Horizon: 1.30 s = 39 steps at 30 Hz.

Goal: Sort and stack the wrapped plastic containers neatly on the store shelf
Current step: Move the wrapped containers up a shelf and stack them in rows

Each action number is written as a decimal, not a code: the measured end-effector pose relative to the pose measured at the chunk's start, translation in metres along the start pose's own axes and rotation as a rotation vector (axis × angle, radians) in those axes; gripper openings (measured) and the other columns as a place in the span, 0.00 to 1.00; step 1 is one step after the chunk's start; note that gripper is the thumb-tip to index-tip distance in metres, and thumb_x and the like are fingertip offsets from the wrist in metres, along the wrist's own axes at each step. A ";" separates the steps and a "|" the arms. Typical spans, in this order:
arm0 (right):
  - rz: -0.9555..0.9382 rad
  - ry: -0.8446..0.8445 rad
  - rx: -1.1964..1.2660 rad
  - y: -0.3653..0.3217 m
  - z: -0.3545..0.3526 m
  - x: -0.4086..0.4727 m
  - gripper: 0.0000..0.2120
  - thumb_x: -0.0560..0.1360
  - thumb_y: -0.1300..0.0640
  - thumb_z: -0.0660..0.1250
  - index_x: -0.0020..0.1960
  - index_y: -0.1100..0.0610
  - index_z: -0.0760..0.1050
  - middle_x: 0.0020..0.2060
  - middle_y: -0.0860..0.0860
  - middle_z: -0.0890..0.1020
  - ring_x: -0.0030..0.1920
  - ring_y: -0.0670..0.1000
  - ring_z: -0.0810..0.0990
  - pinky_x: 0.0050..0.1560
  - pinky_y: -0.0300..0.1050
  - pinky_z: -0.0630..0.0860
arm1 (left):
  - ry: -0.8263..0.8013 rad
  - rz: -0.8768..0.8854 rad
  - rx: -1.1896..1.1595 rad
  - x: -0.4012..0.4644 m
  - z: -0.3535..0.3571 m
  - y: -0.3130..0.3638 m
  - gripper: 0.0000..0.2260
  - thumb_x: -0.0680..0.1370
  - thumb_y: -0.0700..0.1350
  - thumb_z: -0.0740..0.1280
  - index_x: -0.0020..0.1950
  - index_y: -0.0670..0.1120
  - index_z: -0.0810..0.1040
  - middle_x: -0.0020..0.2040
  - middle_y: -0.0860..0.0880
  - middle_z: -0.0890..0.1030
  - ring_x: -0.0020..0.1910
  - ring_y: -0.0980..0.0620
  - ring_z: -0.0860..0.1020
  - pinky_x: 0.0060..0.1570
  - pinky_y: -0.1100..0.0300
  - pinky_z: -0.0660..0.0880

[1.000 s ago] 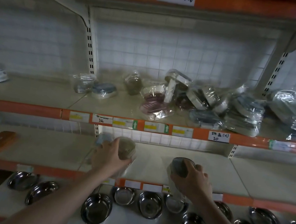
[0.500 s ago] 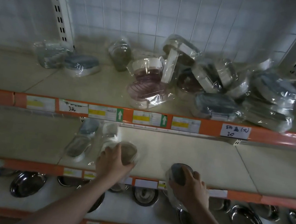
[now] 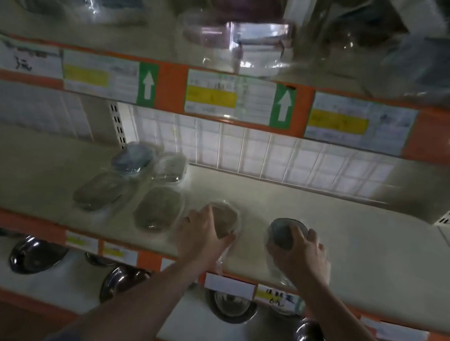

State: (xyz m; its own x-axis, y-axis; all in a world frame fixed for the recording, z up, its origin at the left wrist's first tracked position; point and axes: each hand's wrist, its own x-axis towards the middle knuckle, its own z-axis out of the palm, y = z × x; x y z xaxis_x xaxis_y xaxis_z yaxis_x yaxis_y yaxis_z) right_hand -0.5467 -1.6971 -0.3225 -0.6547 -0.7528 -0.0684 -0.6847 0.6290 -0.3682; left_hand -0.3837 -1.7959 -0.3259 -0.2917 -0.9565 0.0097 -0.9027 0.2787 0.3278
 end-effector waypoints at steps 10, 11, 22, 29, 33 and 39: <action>-0.054 -0.076 0.002 0.006 0.023 0.023 0.38 0.70 0.28 0.47 0.76 0.43 0.46 0.76 0.56 0.46 0.73 0.61 0.56 0.69 0.57 0.59 | -0.029 0.052 0.026 0.014 0.021 -0.013 0.48 0.64 0.75 0.39 0.78 0.50 0.48 0.77 0.41 0.50 0.75 0.41 0.51 0.71 0.48 0.54; -0.070 -0.081 0.023 0.010 0.022 0.020 0.38 0.72 0.29 0.50 0.76 0.43 0.46 0.76 0.55 0.45 0.74 0.60 0.54 0.70 0.57 0.58 | -0.055 0.082 0.020 0.014 0.020 -0.019 0.45 0.67 0.75 0.44 0.78 0.52 0.48 0.78 0.43 0.48 0.76 0.42 0.48 0.72 0.48 0.52; -0.247 -0.030 0.035 0.005 0.041 0.031 0.38 0.74 0.38 0.62 0.76 0.45 0.46 0.76 0.55 0.45 0.75 0.58 0.51 0.69 0.55 0.62 | -0.085 0.235 0.125 0.041 0.016 -0.033 0.31 0.80 0.62 0.51 0.78 0.51 0.46 0.79 0.45 0.45 0.77 0.45 0.47 0.73 0.52 0.49; -0.273 -0.004 0.026 -0.039 0.059 0.082 0.37 0.74 0.38 0.61 0.77 0.45 0.47 0.76 0.56 0.46 0.75 0.58 0.51 0.68 0.54 0.63 | -0.059 0.203 0.183 0.097 0.018 -0.017 0.31 0.80 0.61 0.51 0.78 0.46 0.49 0.78 0.40 0.50 0.75 0.43 0.52 0.73 0.50 0.49; -0.260 -0.006 0.036 -0.055 0.064 0.106 0.38 0.74 0.38 0.62 0.76 0.45 0.48 0.76 0.57 0.46 0.75 0.58 0.51 0.68 0.54 0.63 | -0.037 0.187 0.185 0.117 0.020 -0.018 0.31 0.80 0.61 0.52 0.78 0.45 0.50 0.77 0.39 0.51 0.75 0.41 0.53 0.73 0.49 0.50; -0.294 0.051 -0.145 -0.055 0.061 0.108 0.41 0.73 0.32 0.56 0.77 0.48 0.41 0.76 0.61 0.46 0.75 0.59 0.52 0.72 0.53 0.55 | -0.040 0.207 0.205 0.126 0.018 -0.027 0.34 0.78 0.66 0.50 0.78 0.47 0.50 0.78 0.41 0.51 0.75 0.42 0.52 0.73 0.49 0.48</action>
State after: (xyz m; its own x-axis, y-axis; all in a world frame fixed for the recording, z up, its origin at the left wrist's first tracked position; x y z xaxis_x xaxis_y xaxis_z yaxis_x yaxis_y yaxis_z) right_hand -0.5604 -1.8249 -0.3660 -0.4351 -0.8977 0.0691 -0.8828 0.4102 -0.2290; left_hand -0.4016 -1.9226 -0.3510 -0.4853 -0.8742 0.0180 -0.8663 0.4835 0.1252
